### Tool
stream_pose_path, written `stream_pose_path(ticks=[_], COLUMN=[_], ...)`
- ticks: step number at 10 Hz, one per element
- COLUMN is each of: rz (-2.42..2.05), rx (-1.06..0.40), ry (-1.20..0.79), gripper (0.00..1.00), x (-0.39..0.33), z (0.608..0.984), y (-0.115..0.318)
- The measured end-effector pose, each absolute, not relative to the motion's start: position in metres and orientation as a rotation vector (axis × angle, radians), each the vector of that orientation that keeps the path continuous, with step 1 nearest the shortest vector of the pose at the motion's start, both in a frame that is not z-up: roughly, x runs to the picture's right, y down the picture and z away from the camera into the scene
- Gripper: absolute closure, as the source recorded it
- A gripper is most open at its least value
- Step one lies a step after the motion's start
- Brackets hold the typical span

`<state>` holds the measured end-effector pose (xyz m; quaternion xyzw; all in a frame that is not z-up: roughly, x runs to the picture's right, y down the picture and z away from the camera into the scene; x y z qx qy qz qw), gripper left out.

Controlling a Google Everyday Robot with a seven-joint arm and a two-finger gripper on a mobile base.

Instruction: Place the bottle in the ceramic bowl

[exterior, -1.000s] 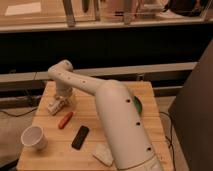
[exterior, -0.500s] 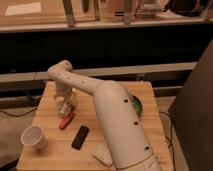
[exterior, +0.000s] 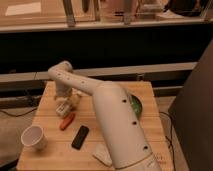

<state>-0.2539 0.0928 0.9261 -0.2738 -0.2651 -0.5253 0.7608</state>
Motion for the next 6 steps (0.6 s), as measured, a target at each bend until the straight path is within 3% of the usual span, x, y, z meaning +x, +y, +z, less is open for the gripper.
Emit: stream_pose_path(ticks=[6], rz=[-1.16], rx=[-0.601], ry=[-0.594], gripper=[0.2], x=[-0.2596], z=[0.933], y=[0.1002])
